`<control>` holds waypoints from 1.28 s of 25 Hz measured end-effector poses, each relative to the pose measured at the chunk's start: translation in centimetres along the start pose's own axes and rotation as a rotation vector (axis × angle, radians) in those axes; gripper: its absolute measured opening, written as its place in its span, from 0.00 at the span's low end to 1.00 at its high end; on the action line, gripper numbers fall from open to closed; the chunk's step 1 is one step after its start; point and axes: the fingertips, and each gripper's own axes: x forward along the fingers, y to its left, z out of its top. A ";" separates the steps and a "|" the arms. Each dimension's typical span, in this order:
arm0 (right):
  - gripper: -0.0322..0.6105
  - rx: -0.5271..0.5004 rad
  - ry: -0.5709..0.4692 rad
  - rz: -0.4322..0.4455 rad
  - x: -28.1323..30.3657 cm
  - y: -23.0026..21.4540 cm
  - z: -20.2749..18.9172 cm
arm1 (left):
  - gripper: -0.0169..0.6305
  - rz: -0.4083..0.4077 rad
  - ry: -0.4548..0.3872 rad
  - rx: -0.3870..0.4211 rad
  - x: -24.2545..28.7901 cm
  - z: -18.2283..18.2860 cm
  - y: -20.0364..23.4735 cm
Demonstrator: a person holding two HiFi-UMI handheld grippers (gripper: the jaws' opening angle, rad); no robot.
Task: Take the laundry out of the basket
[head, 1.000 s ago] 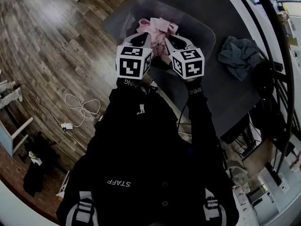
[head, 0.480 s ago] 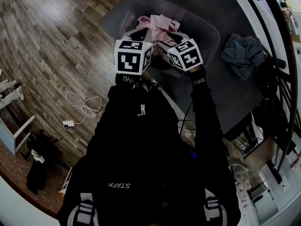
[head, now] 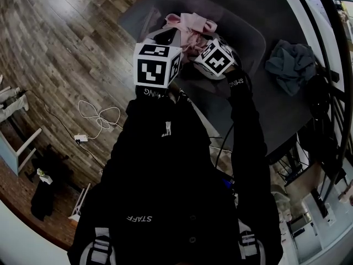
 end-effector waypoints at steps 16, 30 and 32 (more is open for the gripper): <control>0.77 0.016 0.155 0.016 5.7 -0.4 -1.7 | 0.03 -0.003 -0.028 -0.001 -1.5 0.0 -0.6; 0.47 0.060 0.069 -0.058 2.5 -0.5 -1.1 | 0.03 0.021 -0.080 -0.034 -5.1 -0.5 -0.5; 0.47 0.062 0.028 -0.088 0.6 -0.6 -0.6 | 0.03 0.023 -0.101 -0.035 -5.9 -0.1 -0.6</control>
